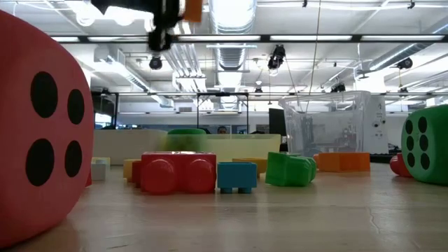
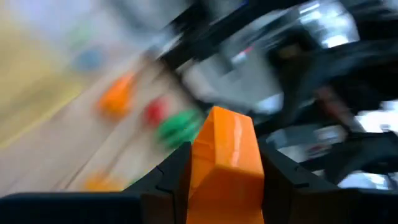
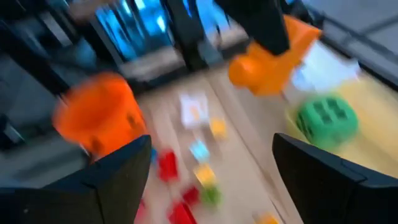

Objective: Pick & Place Toys
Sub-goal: Put the left orange game piece into the transparent bin

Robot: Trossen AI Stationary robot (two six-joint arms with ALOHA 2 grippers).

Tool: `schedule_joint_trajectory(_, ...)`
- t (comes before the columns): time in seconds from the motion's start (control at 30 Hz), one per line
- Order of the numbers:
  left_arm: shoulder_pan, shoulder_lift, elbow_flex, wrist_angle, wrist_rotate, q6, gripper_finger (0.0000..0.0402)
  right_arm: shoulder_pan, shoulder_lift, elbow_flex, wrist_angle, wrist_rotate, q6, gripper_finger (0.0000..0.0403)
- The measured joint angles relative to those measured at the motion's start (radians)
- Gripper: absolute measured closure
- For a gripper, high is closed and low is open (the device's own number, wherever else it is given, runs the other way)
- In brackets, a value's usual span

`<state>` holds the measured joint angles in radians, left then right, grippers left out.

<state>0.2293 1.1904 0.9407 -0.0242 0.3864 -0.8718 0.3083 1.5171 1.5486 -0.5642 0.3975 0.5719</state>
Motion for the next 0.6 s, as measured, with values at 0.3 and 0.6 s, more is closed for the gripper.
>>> schedule_joint_trajectory(0.3, -0.065, 0.017, -0.001, 0.322, 0.000, -0.037, 0.0275, -0.064, -0.038, 0.000, 0.231, -0.041, -0.054, 0.0071)
schedule_joint_trajectory(0.6, -0.065, 0.019, -0.001, 0.366, -0.021, -0.055, 0.0275, -0.129, -0.027, 0.013, 0.250, -0.134, -0.053, 0.0071)
